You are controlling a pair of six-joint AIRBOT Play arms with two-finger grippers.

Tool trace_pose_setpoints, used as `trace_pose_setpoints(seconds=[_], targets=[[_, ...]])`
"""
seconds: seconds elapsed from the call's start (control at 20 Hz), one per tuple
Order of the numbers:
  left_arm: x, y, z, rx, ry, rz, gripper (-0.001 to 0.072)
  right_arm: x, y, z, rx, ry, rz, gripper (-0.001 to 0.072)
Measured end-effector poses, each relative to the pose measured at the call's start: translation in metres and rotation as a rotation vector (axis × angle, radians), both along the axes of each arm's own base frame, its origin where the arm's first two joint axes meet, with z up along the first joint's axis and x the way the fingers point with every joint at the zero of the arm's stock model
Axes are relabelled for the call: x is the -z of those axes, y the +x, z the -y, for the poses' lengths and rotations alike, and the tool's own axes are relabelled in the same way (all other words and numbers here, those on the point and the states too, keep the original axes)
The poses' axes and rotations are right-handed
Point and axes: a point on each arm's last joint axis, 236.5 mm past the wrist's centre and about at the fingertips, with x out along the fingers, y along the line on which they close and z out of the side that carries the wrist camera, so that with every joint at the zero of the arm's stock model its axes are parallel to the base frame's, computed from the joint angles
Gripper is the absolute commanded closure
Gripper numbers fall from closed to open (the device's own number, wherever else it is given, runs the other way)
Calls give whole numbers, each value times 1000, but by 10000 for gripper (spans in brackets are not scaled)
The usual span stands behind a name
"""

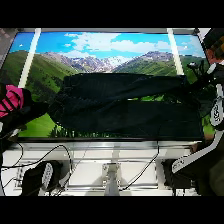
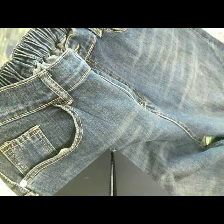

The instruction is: Fold the clothes and pants, and hang the long-sleeved shirts on hangers.

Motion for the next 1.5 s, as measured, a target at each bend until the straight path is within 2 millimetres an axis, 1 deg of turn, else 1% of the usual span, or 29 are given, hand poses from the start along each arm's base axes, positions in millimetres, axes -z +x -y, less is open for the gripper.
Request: trace_pose_setpoints(seconds=[0.15,0.2,0.25,0.3,0.35,0.4,0.45,0.55,0.65,0.7,0.8,0.85,0.9,0.95,1.0,1.1,1.3,1.35,1.45,1.5], targets=[[0,0,0,0,0,0,686,4,-1,0,24,3,-10,256],[0,0,0,0,0,0,686,7,-3,-1,32,8,-22,287],[0,0,0,0,0,0,685,9,-6,-2,41,13,-35,292],[0,0,0,0,0,0,686,11,-7,-2,51,16,-40,369],[0,0,0,0,0,0,685,13,-8,-2,64,17,-47,520],[0,0,0,0,1,0,685,14,-8,-2,82,19,-48,618],[0,0,0,0,0,0,686,15,-7,-1,105,19,-44,697],[0,0,0,0,0,0,686,15,-4,1,156,19,-28,701],[0,0,0,0,0,0,686,9,4,5,230,18,10,702],[0,0,0,0,0,0,685,3,10,10,276,18,37,703],[0,0,0,0,0,0,685,-18,24,22,402,33,115,699],[0,0,0,0,0,0,685,-27,30,26,456,55,148,679],[0,0,0,0,0,0,686,-36,36,21,504,107,170,536],[0,0,0,0,0,0,685,-42,41,14,524,155,183,299],[0,0,0,0,0,0,686,-46,47,0,528,216,193,211],[0,0,0,0,0,0,685,-51,54,-22,510,278,186,211],[0,0,0,0,0,0,686,-50,63,-55,518,303,164,212],[0,0,0,0,0,0,686,-48,64,-60,535,298,159,212],[0,0,0,0,0,0,686,-42,65,-59,599,257,152,211],[0,0,0,0,0,0,686,-40,64,-55,640,232,152,211]])
